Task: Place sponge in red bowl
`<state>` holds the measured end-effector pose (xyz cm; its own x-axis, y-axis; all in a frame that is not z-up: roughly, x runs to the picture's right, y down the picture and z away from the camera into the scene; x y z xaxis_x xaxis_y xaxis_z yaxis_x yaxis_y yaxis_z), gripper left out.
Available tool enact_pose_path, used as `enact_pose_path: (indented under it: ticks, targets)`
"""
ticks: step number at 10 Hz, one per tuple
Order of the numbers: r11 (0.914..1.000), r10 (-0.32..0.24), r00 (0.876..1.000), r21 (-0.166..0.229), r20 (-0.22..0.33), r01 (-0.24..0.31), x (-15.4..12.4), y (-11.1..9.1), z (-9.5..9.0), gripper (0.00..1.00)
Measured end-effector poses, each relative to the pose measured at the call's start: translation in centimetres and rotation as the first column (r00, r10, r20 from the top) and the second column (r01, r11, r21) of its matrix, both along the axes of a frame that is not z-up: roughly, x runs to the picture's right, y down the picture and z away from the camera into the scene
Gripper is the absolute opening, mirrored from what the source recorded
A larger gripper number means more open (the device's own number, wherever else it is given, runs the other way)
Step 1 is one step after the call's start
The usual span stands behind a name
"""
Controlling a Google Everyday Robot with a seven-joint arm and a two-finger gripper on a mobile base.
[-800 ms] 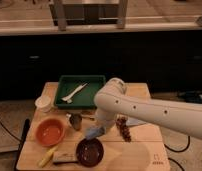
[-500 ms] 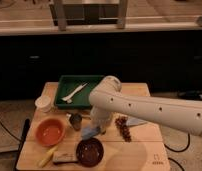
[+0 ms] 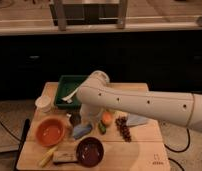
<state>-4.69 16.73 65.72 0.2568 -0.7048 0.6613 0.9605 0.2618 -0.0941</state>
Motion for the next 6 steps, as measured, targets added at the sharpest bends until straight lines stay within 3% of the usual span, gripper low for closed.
enact_pose_path:
  ticks: [6]
  targets:
    - [0.9976, -0.068, 0.997, 0.006, 0.026, 0.068, -4.9, -1.9, -0.9, 0.00]
